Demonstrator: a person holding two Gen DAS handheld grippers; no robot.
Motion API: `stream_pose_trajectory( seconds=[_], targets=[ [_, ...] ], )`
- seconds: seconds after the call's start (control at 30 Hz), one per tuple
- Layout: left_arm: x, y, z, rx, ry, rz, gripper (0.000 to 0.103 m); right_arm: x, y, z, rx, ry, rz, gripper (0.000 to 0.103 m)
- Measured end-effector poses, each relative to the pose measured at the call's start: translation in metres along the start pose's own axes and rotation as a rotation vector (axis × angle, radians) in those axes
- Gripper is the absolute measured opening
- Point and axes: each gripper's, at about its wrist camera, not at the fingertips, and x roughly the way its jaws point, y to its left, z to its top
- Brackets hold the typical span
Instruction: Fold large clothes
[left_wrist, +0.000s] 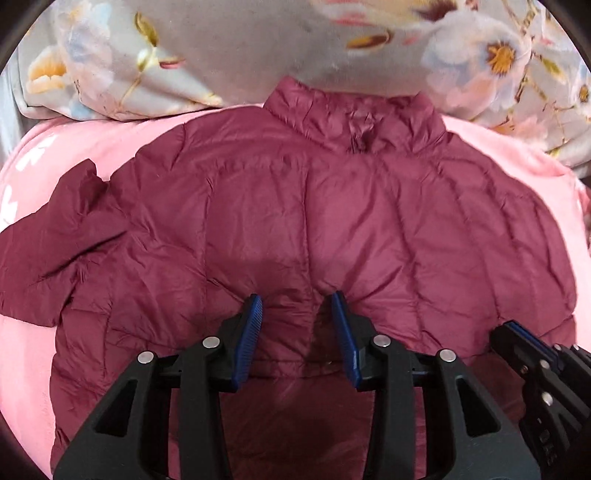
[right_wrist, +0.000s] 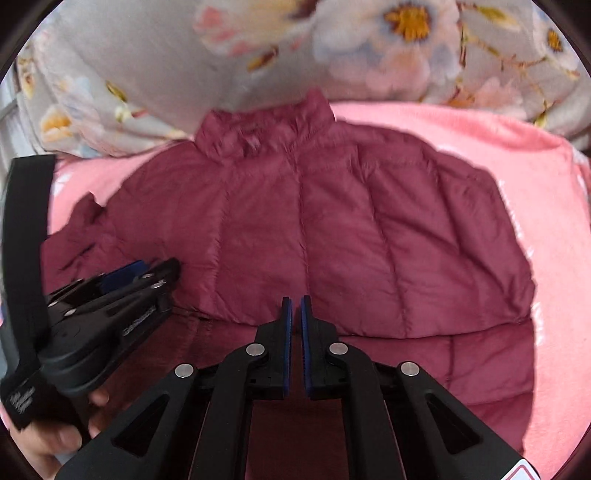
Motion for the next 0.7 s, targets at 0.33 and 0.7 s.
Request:
stream_pose_trajectory(
  seconds=[0.33,0.7],
  targets=[
    [0.012,-0.011,-0.010,0.024,-0.015,0.039,0.038,0.025,-0.001,-0.013,-0.007,0.054,-0.017,0.001],
    [-0.019,0.030,0.013,-0.086,-0.047,-0.036,0.037,-0.040,-0.095,0.015,0.161,-0.079,-0.151,0.000]
  ],
)
